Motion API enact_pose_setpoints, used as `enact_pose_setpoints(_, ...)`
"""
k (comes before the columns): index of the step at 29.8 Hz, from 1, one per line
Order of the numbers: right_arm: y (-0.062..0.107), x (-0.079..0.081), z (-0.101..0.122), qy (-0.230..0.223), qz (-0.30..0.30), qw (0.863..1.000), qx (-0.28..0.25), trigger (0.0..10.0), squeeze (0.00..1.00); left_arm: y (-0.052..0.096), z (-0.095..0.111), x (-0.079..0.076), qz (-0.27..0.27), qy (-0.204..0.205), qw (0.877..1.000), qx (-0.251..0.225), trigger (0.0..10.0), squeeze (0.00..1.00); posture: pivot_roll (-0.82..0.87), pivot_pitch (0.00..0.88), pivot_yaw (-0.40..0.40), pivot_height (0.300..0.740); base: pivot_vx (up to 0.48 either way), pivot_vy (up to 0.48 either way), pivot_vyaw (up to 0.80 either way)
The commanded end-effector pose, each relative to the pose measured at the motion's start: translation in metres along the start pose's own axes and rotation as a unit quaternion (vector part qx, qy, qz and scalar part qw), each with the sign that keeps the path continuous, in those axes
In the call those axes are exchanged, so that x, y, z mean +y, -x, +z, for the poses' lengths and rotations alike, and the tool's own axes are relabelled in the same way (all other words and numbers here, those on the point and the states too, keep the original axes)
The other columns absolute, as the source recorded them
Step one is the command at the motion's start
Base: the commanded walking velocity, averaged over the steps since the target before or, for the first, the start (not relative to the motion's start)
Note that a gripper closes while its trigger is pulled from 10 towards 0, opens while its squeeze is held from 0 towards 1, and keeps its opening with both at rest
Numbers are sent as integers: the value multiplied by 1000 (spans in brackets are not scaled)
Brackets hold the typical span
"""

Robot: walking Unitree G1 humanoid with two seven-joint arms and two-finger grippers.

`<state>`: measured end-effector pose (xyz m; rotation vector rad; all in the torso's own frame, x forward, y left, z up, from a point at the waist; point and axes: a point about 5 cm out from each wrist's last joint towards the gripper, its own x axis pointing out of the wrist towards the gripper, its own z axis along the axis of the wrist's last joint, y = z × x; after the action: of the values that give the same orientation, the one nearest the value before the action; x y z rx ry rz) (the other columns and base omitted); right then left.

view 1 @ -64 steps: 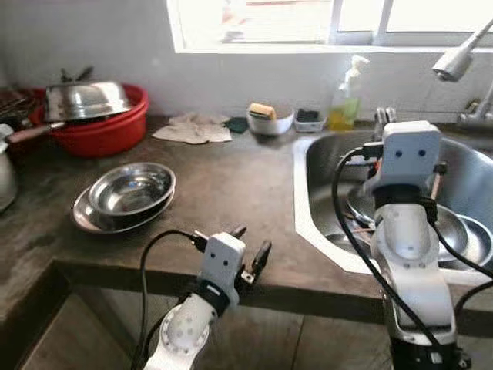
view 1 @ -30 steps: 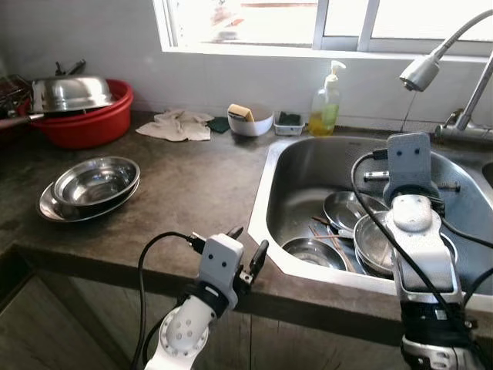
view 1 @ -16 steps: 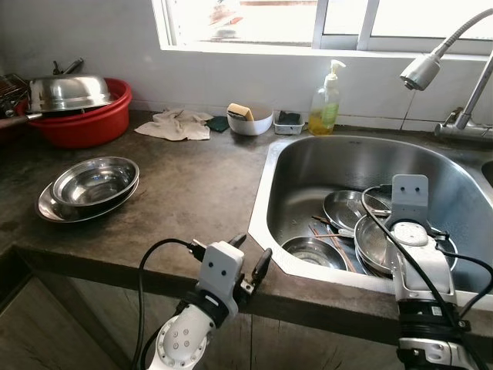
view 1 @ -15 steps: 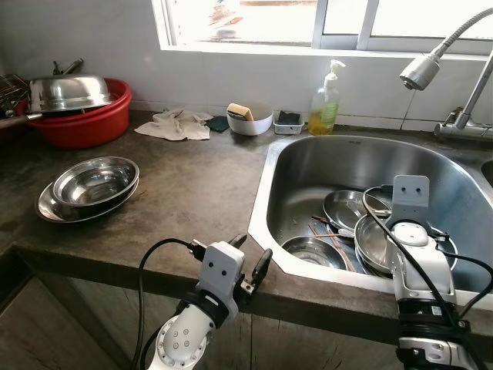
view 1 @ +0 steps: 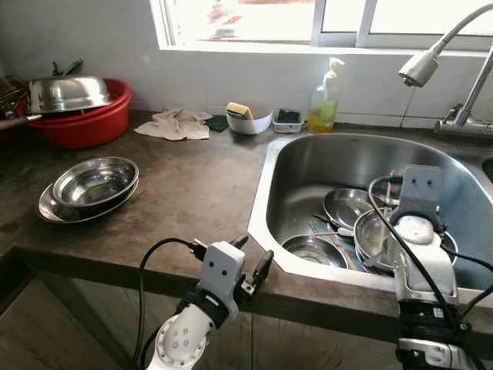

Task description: Kitchen organization

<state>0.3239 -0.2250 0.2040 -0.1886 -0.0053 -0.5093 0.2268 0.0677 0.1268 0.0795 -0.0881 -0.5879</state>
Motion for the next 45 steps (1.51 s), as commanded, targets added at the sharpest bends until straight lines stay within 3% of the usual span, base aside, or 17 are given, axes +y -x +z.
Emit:
enact_pose_setpoints(1,9,4,18,-7,18,998,-61,10000,0,0,-7,1,4,6,1000,22,10000,0,42,24,-8,740,0,0,0)
enact_pose_setpoints(5,28,13,32,-45,75,990,-112,10000,0,0,-7,3,10,6,1000,21,10000,0,38,21,-9,740,0,0,0)
enact_pose_setpoints(7,45,20,39,-77,131,977,-146,10000,0,0,-7,6,17,4,1000,22,10000,0,33,19,-8,740,0,0,0)
enact_pose_setpoints(8,45,20,39,-77,131,977,-146,10000,0,0,-7,6,17,4,1000,22,10000,0,33,19,-8,740,0,0,0)
enact_pose_setpoints(9,61,28,36,-104,191,964,-151,10000,0,0,-8,8,24,5,999,22,10000,0,27,16,-8,740,0,0,0)
enact_pose_setpoints(13,78,37,24,-105,245,953,-142,10000,0,-2,-8,10,31,9,999,22,10000,0,21,11,-9,740,0,0,198)
enact_pose_setpoints(26,79,41,14,-100,252,954,-128,10000,0,-2,-10,15,47,3,998,30,10000,0,25,8,-14,740,0,407,800)
enact_pose_setpoints(35,76,44,22,-99,260,950,-139,10000,0,-3,-11,17,59,-7,998,33,10000,0,26,12,-16,740,0,0,800)
enact_pose_setpoints(45,53,47,40,-83,260,952,-138,10000,0,-3,-11,17,68,-19,997,32,10000,0,27,7,-27,740,0,0,706)
